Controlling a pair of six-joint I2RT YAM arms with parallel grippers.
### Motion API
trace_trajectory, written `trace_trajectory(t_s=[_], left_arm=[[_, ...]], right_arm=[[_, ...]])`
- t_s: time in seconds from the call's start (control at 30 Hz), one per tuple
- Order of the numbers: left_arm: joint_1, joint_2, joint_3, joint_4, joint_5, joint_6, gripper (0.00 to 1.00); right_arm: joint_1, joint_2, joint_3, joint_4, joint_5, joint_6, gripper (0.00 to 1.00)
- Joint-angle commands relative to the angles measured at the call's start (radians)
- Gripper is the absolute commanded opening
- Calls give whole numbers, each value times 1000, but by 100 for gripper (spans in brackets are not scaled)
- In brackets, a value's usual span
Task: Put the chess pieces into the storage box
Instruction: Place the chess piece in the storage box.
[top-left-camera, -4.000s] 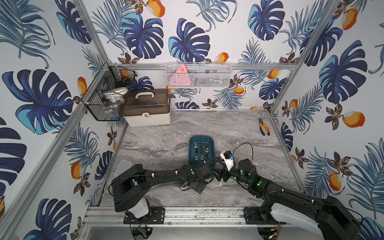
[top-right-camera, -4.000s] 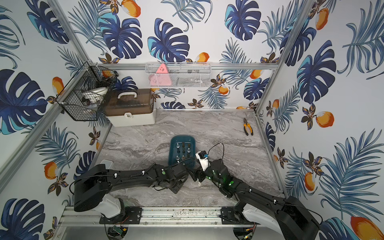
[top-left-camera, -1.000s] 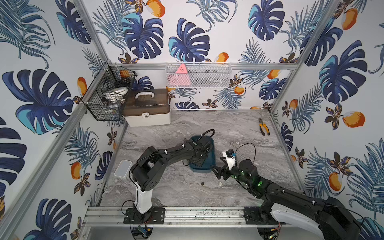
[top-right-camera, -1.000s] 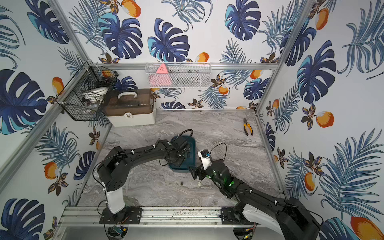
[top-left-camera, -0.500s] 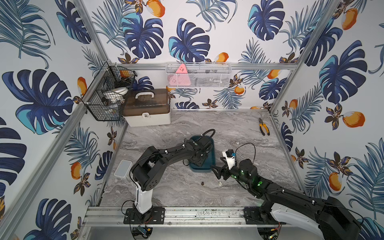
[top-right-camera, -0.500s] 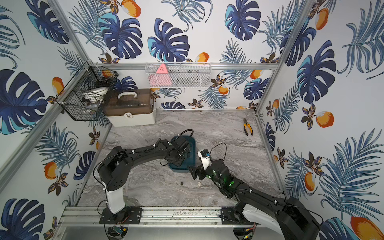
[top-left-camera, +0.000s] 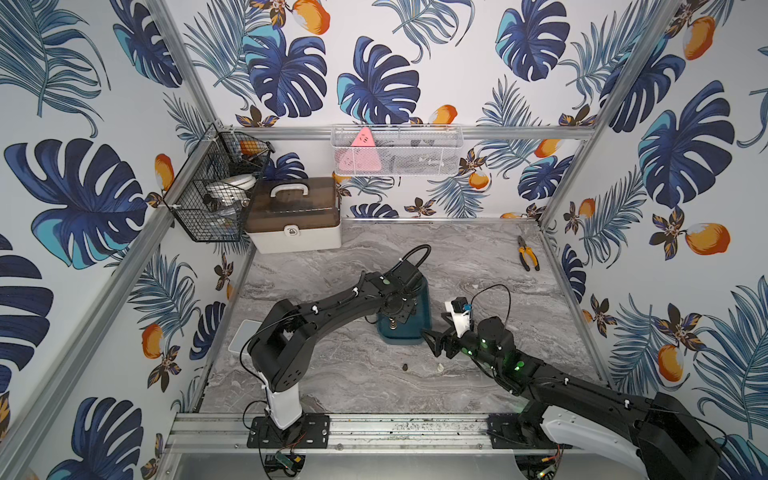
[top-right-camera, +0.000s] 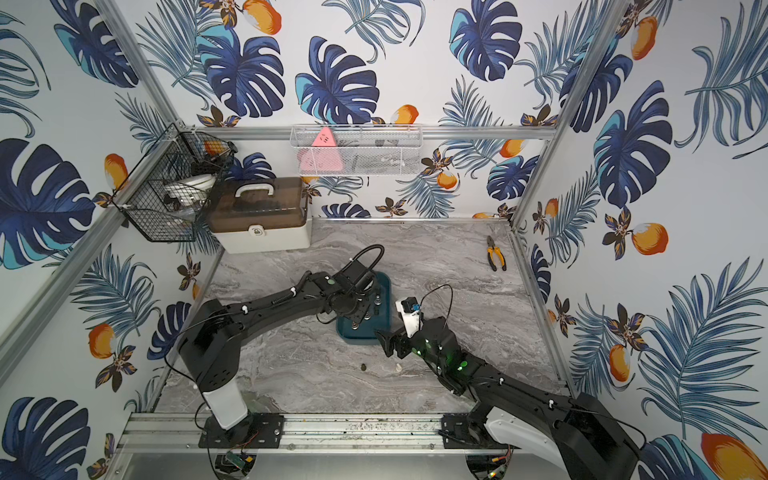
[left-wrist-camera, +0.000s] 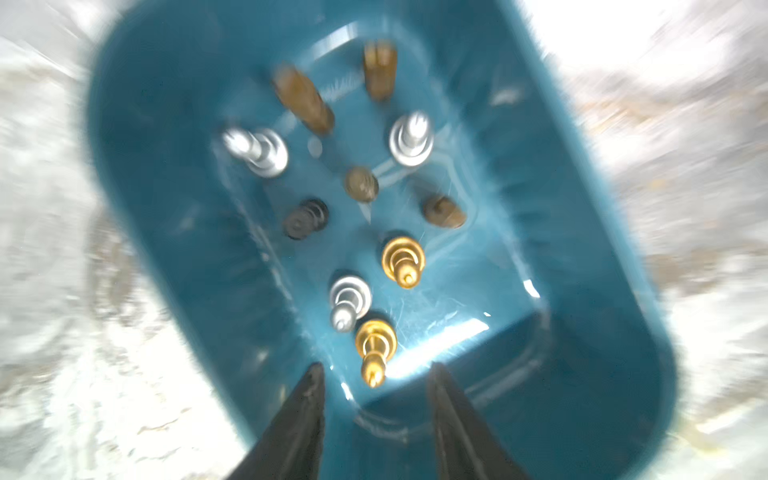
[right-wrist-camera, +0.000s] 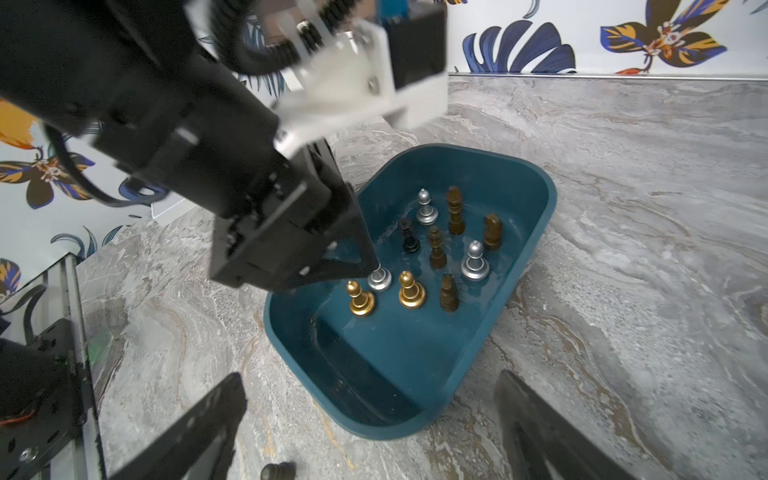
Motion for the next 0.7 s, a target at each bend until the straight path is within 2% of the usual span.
trace_trajectory(t_s=[0.0,0.13,0.2,0.33,0.43,0.53,0.67], left_arm=[[2,-78,-2,-26,-19,-17,49],[3,-224,-81,29,-6,-3,51],[6,-303,-145,69,32,18,51],[8,-448,-264,109,117,55,52],[8,-529,-317,93,180,82,58],[8,-583,-348,50,218,103,63],[7,-614,-384,10,269,154,68]], right_arm=[[0,-16,73,-153,89,52,96],[-4,35,199,-370,84,104,96],[-6,81,275,-506,47,141,92],[-5,148,379,-708,-39,202,78],[-1,176,428,-831,-69,227,69],[10,223,491,-980,-49,238,60],[46,231,507,-1074,6,257,54]])
